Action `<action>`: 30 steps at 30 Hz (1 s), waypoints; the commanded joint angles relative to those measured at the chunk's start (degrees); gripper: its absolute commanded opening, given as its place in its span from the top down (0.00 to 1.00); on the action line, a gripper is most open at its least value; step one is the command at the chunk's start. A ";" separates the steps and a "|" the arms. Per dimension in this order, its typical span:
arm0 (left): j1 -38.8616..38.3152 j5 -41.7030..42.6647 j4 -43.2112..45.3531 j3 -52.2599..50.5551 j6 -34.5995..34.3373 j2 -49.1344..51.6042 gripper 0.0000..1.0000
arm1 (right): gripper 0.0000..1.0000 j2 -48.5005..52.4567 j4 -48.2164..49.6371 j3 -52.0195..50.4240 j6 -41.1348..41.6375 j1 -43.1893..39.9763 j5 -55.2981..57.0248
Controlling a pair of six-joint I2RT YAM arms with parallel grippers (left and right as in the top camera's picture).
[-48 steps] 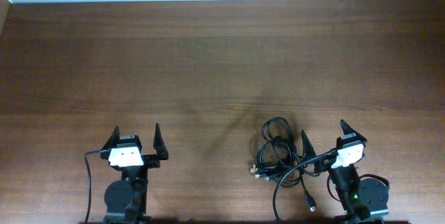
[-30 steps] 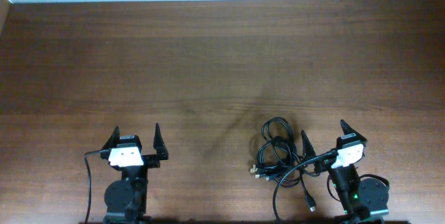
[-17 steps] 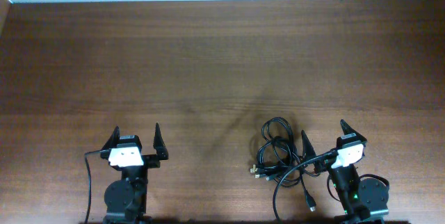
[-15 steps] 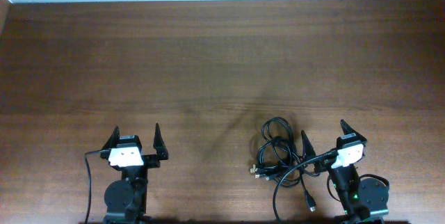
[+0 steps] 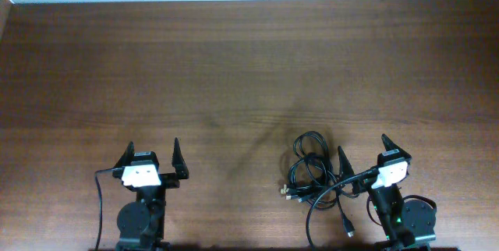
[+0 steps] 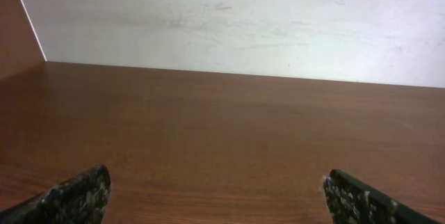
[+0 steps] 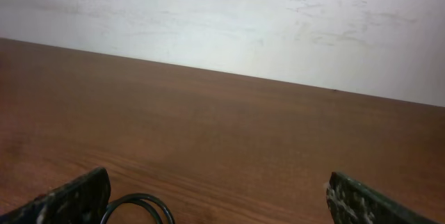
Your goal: Untangle cables
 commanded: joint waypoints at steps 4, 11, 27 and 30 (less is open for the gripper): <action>-0.11 4.55 -0.63 -0.11 1.09 -0.26 0.01 | 0.02 -0.33 -0.39 -0.28 0.09 -0.31 0.48; -0.11 6.14 -7.13 4.96 1.07 0.07 0.01 | 0.02 -0.33 -0.39 -0.28 0.09 -0.31 0.48; -0.13 24.15 -22.38 42.03 1.18 63.41 0.01 | 0.02 -0.33 -0.39 -0.28 0.09 -0.31 0.48; -0.13 25.35 -24.90 45.05 2.67 67.25 0.01 | 0.02 -0.33 -0.39 -0.28 0.09 -0.31 0.48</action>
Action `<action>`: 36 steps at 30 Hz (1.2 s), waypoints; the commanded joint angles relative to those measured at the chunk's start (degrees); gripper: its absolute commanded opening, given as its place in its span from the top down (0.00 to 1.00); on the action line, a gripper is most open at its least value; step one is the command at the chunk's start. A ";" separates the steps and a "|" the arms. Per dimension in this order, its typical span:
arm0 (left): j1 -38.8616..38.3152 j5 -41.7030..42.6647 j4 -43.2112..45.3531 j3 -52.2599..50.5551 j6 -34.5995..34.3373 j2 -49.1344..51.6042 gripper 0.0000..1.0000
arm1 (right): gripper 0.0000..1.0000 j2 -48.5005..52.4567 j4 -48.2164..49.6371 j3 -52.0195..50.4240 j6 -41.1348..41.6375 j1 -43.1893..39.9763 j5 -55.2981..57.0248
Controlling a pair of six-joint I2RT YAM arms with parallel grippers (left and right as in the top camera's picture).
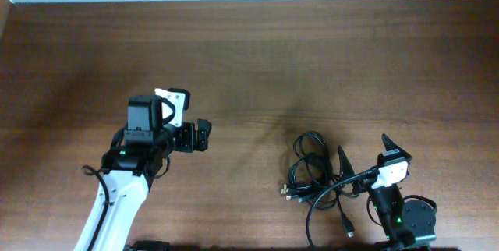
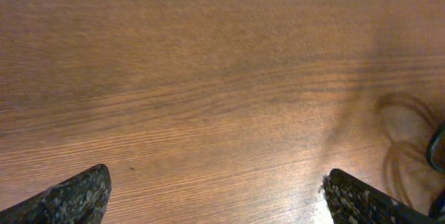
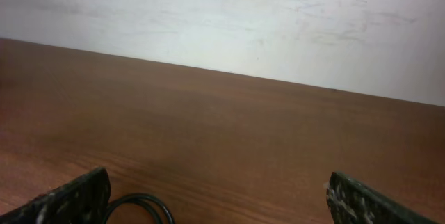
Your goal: Untangle cables
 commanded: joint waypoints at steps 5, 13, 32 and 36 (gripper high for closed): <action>-0.09 3.17 -0.37 2.82 1.92 0.85 0.01 | 0.02 -0.33 -0.13 -0.28 0.04 -0.26 0.44; -0.07 3.17 0.20 2.82 1.92 0.85 0.01 | 0.02 -0.33 -1.20 1.03 7.67 -0.26 -2.36; -0.09 3.19 0.17 2.82 1.90 0.85 0.01 | 0.02 62.36 -60.65 57.22 10.38 -0.22 -20.94; -0.09 3.21 0.20 2.82 1.90 0.85 0.01 | 0.02 62.95 -60.74 57.22 9.27 -0.22 -20.70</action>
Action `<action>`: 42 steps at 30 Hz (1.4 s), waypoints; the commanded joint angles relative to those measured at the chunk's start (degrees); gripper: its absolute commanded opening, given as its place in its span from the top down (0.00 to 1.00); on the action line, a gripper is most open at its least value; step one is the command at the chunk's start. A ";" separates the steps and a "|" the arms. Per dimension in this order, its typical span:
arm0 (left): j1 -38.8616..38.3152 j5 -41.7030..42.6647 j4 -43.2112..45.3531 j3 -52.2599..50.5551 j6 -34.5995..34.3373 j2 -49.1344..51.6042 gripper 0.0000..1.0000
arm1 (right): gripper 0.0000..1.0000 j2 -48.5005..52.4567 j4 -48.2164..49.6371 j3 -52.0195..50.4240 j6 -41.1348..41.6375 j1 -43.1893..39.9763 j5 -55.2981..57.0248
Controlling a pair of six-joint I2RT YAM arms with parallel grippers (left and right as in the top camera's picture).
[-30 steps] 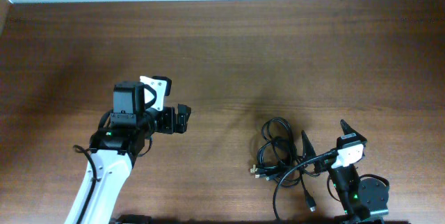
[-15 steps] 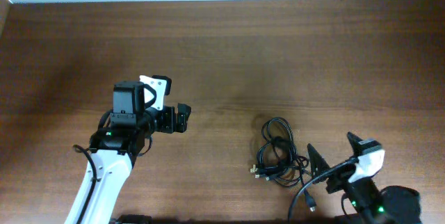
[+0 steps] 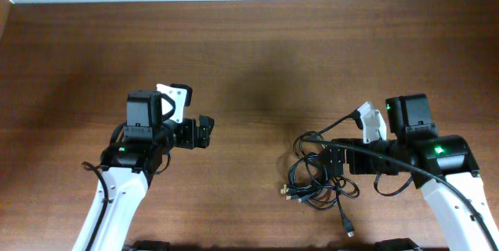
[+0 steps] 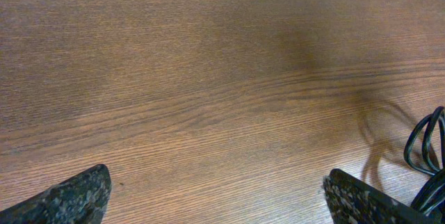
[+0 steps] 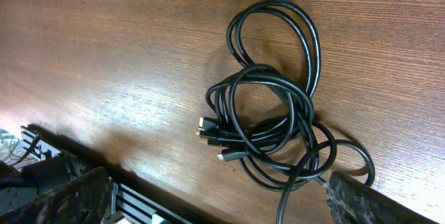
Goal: Untangle cables
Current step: 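Move both grippers toward the tangled black cable bundle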
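Observation:
A tangle of thin black cables [image 3: 312,174] lies on the wooden table [image 3: 249,56], right of centre near the front. Its loops and a bunch of plugs [image 5: 208,132] fill the right wrist view, where the cables [image 5: 272,106] lie flat. My right gripper [image 3: 337,161] hangs open above the tangle, and its fingers [image 5: 66,197] hold nothing. My left gripper [image 3: 201,132] stands open to the left of the cables, pointing toward them, with bare wood between its fingers [image 4: 69,200]. One cable loop [image 4: 425,147] shows at the right edge of the left wrist view.
One loose plug [image 3: 348,230] trails from the tangle toward the table's front edge. A metal rail [image 5: 139,206] runs along that edge, below the right gripper. A pale wall borders the far side of the table.
My right arm was folded at the front right facing the wall. It is now raised, with its open gripper looking down on the tangle. My left gripper has shifted slightly toward the cables.
Both arms first sat folded at the front edge, grippers open and facing the wall. Then my left arm was out over the table, pointing right toward the cables. Now my right arm is over the tangle as well. The cables lie where they were.

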 commanded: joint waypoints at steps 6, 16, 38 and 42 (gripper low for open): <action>-0.09 0.87 0.09 0.90 1.14 -0.07 0.01 | 0.02 -0.22 5.27 0.92 -0.74 -0.17 -0.52; -0.07 0.87 0.11 0.90 1.14 -0.07 0.01 | 0.04 13.22 2.54 0.85 -2.91 -0.17 7.23; -0.07 0.83 -0.98 0.87 1.14 0.96 0.01 | 0.07 17.68 2.82 -0.87 -3.98 -0.17 10.01; -0.09 2.19 -1.01 0.87 1.09 5.88 0.01 | 0.06 17.68 4.81 -0.87 -3.98 -0.17 10.01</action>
